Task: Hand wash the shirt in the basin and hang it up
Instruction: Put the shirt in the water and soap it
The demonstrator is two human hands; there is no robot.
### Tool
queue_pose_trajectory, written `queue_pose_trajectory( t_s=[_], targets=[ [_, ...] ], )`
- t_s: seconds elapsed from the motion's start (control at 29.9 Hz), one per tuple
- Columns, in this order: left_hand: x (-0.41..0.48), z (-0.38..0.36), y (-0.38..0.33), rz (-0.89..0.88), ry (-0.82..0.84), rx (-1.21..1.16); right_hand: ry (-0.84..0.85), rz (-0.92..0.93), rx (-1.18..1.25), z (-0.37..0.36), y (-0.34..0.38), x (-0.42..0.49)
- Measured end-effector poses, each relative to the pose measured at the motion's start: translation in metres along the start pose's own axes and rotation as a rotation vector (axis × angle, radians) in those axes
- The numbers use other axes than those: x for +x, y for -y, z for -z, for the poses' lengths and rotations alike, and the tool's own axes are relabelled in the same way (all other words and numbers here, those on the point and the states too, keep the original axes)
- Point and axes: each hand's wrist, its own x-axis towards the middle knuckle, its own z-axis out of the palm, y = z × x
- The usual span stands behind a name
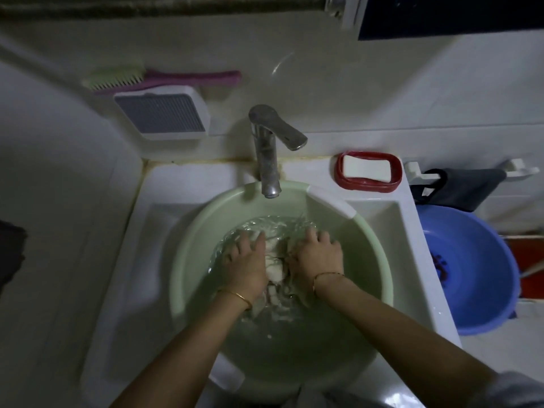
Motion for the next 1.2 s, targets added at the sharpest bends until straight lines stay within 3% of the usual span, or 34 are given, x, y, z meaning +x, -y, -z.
queue_pose_trajectory(
  t_s=[0.07,0.17,0.3,0.4,0.5,0.57,0.63,0.74,0.8,0.87,0.97,1.1,1.2],
  targets=[
    [0.004,-0.003,-0.003,-0.043,0.029,-0.101,0.031,0.045,0.079,-0.011,0.003,-0.004],
    [0.009,-0.021,0.001,-0.101,-0.021,0.114,0.194,0.043,0.059,-0.035,0.010,-0.003],
    [0.011,-0.037,0.009,-0.141,-0.026,0.296,0.221,0.159,-0.114,-0.041,0.000,0.006],
    [0.017,-0.035,0.015,-0.129,-0.040,0.261,0.184,0.065,-0.029,-0.038,0.002,0.011],
    [0.030,-0.031,0.017,-0.097,-0.118,0.058,0.083,-0.210,0.410,-0.038,0.010,0.014],
    [0.032,-0.022,0.018,-0.054,-0.153,-0.304,0.063,-0.293,0.672,-0.031,0.011,0.017],
    [0.031,-0.008,0.016,0.075,-0.161,-0.642,-0.021,-0.237,0.787,-0.017,0.013,0.013],
    [0.031,0.010,0.011,0.192,-0.168,-0.896,-0.179,-0.120,0.782,0.010,0.025,-0.003],
    [0.024,0.008,0.004,0.255,-0.001,-1.193,-0.192,-0.091,0.788,0.019,0.037,-0.012],
    [0.015,0.006,-0.003,0.299,0.239,-1.279,-0.200,-0.121,0.823,0.020,0.044,-0.016],
    [0.016,0.004,-0.012,0.282,0.174,-1.219,-0.190,-0.200,0.828,0.015,0.039,-0.014],
    [0.007,0.015,-0.011,0.076,0.178,-0.806,-0.087,-0.299,0.653,0.006,0.012,-0.001],
    [0.003,0.023,0.002,-0.073,0.119,-0.485,0.116,-0.245,0.517,0.001,-0.003,0.003]
  ],
)
